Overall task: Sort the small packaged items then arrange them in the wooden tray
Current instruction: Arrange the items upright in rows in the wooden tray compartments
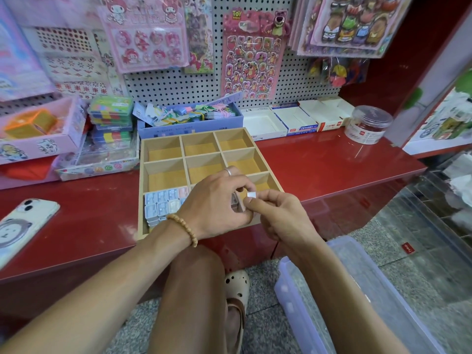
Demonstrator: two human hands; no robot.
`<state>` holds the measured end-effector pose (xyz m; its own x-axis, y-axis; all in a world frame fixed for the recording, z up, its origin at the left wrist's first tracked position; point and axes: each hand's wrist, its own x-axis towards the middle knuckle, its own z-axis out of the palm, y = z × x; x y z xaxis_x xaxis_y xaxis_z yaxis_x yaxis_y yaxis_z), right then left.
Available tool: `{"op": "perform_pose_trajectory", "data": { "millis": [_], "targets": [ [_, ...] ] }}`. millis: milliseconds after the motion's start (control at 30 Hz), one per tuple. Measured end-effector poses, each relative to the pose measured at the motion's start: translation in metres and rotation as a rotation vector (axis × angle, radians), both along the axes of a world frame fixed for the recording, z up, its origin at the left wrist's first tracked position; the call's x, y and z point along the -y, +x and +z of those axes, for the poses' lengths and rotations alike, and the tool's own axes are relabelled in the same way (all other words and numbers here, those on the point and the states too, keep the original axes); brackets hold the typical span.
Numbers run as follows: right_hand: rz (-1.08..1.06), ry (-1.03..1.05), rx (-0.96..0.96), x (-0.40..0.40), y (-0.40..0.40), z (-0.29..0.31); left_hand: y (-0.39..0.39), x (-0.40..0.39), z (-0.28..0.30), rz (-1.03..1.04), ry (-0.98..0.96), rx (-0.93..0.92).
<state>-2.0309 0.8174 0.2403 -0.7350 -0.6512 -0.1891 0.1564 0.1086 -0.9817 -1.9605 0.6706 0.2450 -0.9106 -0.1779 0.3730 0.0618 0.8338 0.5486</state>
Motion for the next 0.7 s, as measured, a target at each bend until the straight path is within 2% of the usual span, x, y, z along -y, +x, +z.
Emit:
{"op": "perform_pose_trajectory", "data": {
  "millis": [100, 233, 300, 367, 467, 567, 700],
  "targets": [
    [0.044, 0.025, 0.083, 0.005, 0.0, -0.001, 0.005, 0.005, 0.004, -0.019, 0.011, -0.007],
    [-0.027, -0.01, 0.191, 0.014, -0.001, -0.005, 0.01, 0.015, 0.004, 0.037, 0.016, 0.023],
    [-0.117, -0.087, 0.282, 0.016, -0.004, -0.008, 0.009, 0.024, 0.002, 0.118, -0.035, 0.103],
    [-0.182, -0.15, 0.338, 0.015, -0.011, -0.012, 0.007, 0.033, 0.001, 0.196, -0.158, 0.262],
    [-0.228, -0.1, 0.27, 0.01, -0.017, -0.017, 0.001, 0.043, -0.007, 0.235, -0.307, 0.415],
    [-0.229, -0.078, 0.168, 0.003, -0.018, -0.021, -0.006, 0.044, -0.017, 0.236, -0.352, 0.44],
    [-0.266, -0.207, 0.295, -0.006, -0.018, -0.021, -0.011, 0.043, -0.025, 0.219, -0.381, 0.433]
  ]
}}
